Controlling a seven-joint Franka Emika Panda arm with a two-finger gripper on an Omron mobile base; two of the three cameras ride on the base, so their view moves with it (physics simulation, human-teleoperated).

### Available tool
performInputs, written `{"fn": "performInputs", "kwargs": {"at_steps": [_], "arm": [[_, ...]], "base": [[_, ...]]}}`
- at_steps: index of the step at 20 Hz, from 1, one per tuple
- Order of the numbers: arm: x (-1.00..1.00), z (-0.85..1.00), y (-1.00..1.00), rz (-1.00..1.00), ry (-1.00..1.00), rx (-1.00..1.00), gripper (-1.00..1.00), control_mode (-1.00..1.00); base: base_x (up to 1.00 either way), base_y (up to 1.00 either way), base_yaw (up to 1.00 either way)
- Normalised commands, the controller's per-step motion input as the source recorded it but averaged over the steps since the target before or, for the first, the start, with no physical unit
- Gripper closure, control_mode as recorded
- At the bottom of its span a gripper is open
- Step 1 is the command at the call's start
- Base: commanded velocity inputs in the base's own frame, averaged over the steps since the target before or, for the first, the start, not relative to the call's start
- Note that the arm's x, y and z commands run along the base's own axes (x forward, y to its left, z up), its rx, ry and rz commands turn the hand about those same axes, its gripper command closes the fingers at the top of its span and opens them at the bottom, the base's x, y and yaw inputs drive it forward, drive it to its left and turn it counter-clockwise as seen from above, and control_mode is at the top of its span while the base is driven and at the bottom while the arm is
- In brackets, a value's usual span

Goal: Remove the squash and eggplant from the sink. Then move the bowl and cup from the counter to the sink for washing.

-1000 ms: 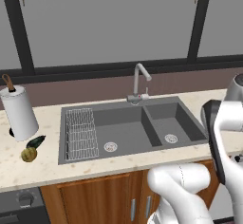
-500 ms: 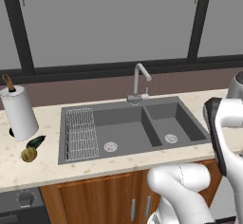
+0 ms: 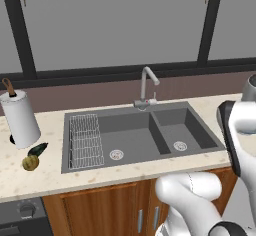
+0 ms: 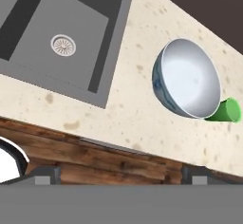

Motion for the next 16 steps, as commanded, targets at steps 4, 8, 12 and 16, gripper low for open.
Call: {"fn": "performInputs", "kwargs": {"at_steps": [4,8,12,16], "arm": [[0.20,-0.06,-0.20,0.00,0.00,-0.04,-1.00,-1.00],[0.21,-0.10,-0.13,0.00,0.01,-0.06,-1.00,-1.00],[0.15,-0.12,-0.13,0.00,0.01,-0.05,-1.00,-1.00],[0.07,-0.16,-0.12,0.00,0.00,-0.07,-1.00,-1.00]], "base": [[0.00,0.00,0.00],[0.00,0.00,0.00],[0.00,0.00,0.00],[0.00,0.00,0.00]]}}
